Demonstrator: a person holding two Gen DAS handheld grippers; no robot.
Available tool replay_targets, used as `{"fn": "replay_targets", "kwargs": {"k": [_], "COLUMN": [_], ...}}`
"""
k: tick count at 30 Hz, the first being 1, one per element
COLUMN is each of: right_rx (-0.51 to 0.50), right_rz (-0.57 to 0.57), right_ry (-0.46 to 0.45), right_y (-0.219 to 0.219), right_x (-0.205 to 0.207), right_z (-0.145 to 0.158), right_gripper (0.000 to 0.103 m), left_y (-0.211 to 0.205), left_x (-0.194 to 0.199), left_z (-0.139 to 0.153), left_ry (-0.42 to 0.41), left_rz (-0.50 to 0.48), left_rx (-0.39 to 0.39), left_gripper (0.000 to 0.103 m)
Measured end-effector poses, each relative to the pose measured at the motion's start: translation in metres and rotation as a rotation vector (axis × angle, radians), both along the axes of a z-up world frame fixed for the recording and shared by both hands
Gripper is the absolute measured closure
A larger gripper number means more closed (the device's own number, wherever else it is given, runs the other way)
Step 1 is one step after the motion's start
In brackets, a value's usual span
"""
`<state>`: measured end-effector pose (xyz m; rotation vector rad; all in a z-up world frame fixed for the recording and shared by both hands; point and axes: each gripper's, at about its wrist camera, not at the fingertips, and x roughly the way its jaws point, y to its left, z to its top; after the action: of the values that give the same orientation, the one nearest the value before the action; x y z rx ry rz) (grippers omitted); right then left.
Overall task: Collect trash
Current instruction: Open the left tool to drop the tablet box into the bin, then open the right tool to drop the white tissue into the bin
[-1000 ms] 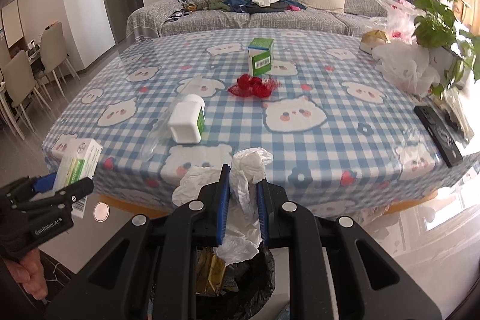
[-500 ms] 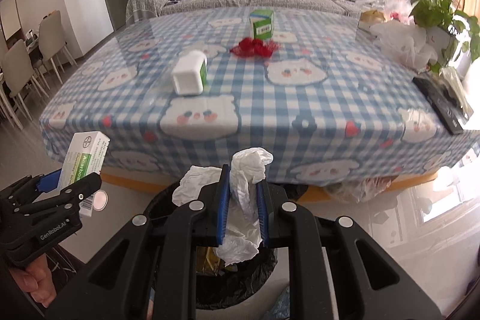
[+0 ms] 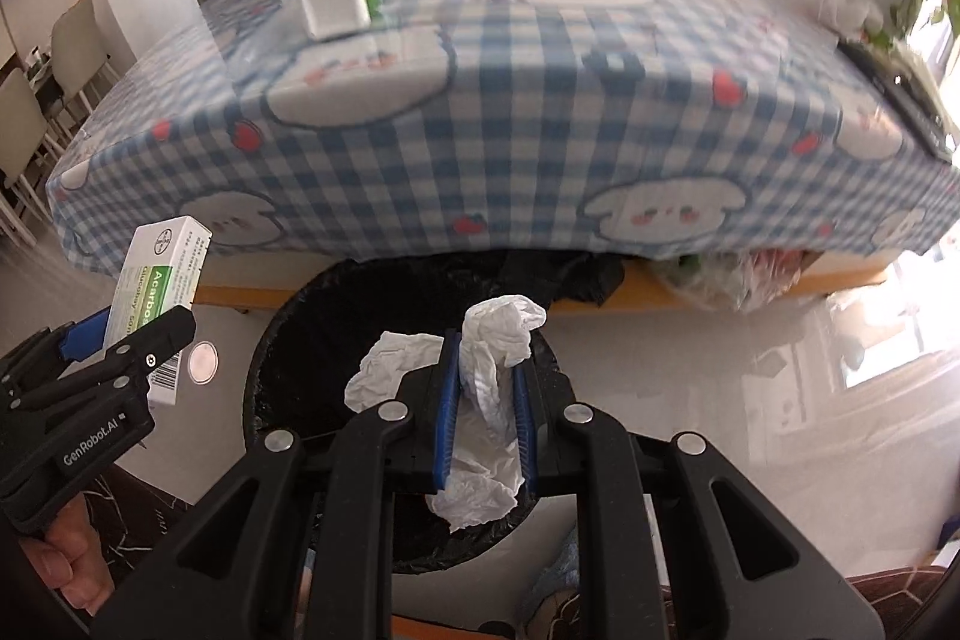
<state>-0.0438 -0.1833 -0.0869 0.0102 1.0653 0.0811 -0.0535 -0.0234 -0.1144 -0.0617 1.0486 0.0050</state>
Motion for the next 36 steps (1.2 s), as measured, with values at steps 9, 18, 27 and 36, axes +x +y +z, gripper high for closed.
{"fn": "replay_targets", "kwargs": {"k": [9,18,27,36], "right_rx": [-0.017,-0.014,-0.013,-0.022], "right_rz": [-0.048,-0.108,-0.148,-0.109], "right_ry": [0.066,0.086,0.069,0.064], "right_y": [-0.016,-0.045,-0.057,-0.038], "right_x": [0.006,0.007,0.003,0.004], "right_z": [-0.029,-0.039,-0.035,-0.037], "right_gripper": [0.087,0.088,0.087,0.087], "left_y": [-0.006,-0.031,-0.047,-0.023], "left_x": [0.007,0.011,0.013,0.007], "left_z": [-0.032,-0.051,-0.054,-0.049], "left_ry": [0.05,0.074,0.034,-0.012], "left_rz": [-0.012,-0.059,-0.085,-0.018], "left_rx": [0.015,0.02,0.006,0.02], "left_gripper": [0.043,0.043,0.027,0.007]}}
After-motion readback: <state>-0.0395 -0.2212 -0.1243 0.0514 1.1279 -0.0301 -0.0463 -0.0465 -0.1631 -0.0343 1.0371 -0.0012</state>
